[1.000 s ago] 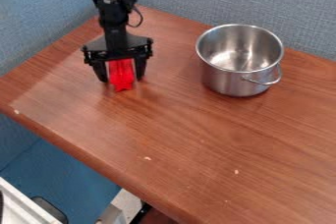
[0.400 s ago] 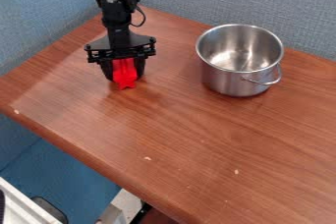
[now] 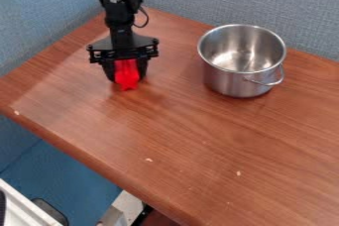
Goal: Put the red object in the metal pot
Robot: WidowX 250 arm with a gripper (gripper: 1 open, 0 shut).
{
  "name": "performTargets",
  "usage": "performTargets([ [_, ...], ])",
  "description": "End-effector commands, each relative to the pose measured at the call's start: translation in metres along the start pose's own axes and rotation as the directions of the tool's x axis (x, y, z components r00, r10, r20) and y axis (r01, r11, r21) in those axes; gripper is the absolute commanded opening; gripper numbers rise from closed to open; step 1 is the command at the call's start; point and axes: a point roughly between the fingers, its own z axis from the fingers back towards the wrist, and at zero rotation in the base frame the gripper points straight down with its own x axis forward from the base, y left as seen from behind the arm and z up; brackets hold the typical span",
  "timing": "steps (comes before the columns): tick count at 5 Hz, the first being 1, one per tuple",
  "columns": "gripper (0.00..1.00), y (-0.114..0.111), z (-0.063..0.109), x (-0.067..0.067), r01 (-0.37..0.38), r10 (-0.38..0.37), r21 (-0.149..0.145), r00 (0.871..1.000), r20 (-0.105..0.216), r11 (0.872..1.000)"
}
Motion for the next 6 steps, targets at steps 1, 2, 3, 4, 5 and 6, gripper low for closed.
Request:
performTargets([
  [1,0.00,-0.003,0.013,0.002,0.026,-0.026,0.003,0.999,0.031,1.000],
  [2,0.00,-0.004,0.013,0.000,0.038,-0.038,0.010,0.999,0.027,0.999],
  [3,0.00,-0.004,0.014,-0.002,0.048,-0.048,0.016,0.999,0.022,0.999],
  [4,0.00,-0.005,0.015,-0.004,0.056,-0.057,0.021,0.998,0.016,0.998],
  [5,0.00,-0.005,0.016,-0.007,0.064,-0.064,0.025,0.998,0.009,0.998],
  [6,0.00,-0.005,0.017,-0.009,0.072,-0.072,0.029,0.997,0.001,0.997],
])
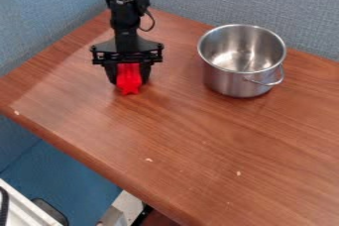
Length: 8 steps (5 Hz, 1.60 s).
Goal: Put the red object in the metal pot
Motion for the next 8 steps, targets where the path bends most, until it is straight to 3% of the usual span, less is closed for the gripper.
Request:
performTargets([
  [1,0.00,-0.002,0.016,0.001,0.028,-0.028,0.000,0.999,0.033,1.000],
  [8,0.00,0.000,0.028,-0.009,0.032,-0.032,-0.007,0.999,-0.031,0.999],
])
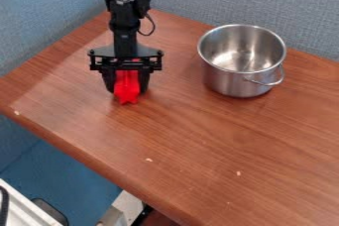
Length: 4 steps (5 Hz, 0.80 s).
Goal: Put the red object in the metal pot
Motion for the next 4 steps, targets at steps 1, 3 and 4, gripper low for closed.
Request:
performTargets([
  [1,0.00,-0.0013,0.0257,0.0073,-0.003,0.005,-0.026,0.998,0.070,1.000],
  [3,0.00,-0.0012,0.0295,0.0061,-0.009,0.011,-0.036,0.998,0.059,0.999],
  [4,0.00,-0.0011,0.0321,0.0052,-0.012,0.014,-0.040,0.998,0.055,0.999],
])
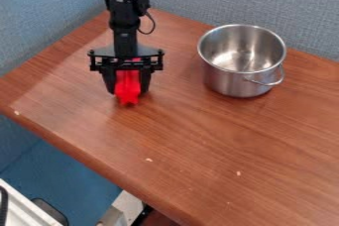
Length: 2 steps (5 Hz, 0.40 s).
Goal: Put the red object in the metal pot
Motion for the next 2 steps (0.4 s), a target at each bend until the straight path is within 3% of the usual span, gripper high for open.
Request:
performTargets([
  [1,0.00,-0.0009,0.0281,0.0097,-0.008,0.010,-0.031,0.997,0.082,0.999],
  [2,0.00,-0.0011,0.0308,0.0087,-0.008,0.011,-0.031,0.997,0.080,0.999],
])
